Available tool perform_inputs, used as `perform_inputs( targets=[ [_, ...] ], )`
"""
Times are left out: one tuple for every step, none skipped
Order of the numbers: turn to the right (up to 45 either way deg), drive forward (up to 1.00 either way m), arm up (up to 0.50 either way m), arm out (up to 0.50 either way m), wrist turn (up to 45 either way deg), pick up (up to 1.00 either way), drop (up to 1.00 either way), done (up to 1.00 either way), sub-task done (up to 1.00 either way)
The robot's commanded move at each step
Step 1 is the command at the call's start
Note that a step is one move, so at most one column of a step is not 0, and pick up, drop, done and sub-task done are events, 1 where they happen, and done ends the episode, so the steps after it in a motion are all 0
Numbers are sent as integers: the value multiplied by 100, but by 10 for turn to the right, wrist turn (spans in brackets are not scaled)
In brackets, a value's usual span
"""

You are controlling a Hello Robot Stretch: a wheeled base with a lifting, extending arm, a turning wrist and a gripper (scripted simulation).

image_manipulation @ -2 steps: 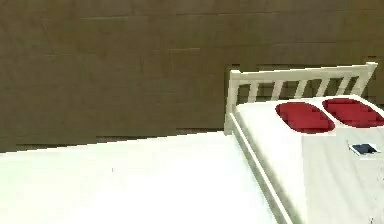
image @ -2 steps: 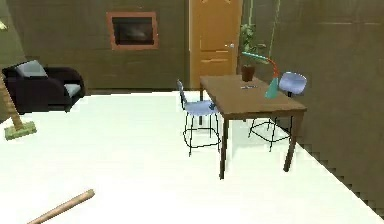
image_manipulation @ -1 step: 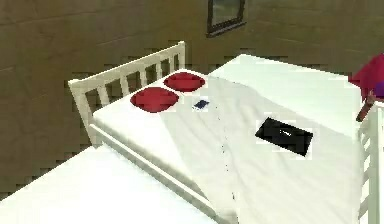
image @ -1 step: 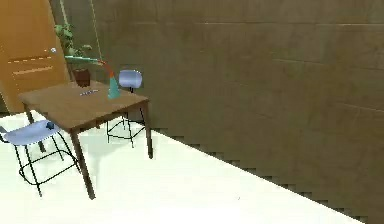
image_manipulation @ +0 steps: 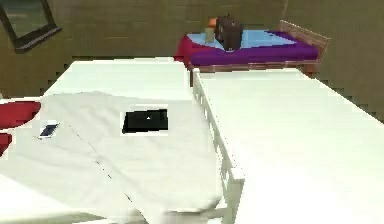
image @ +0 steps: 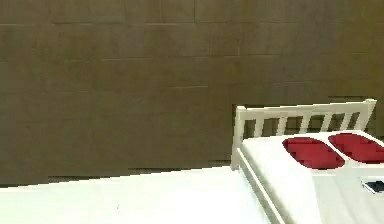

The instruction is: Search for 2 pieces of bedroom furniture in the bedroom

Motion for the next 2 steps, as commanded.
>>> perform_inputs(
  targets=[
    [450, 0, 0, 0, 0, 0, 0, 0, 0],
    [120, 0, 0, 0, 0, 0, 0, 0, 0]
  ],
)
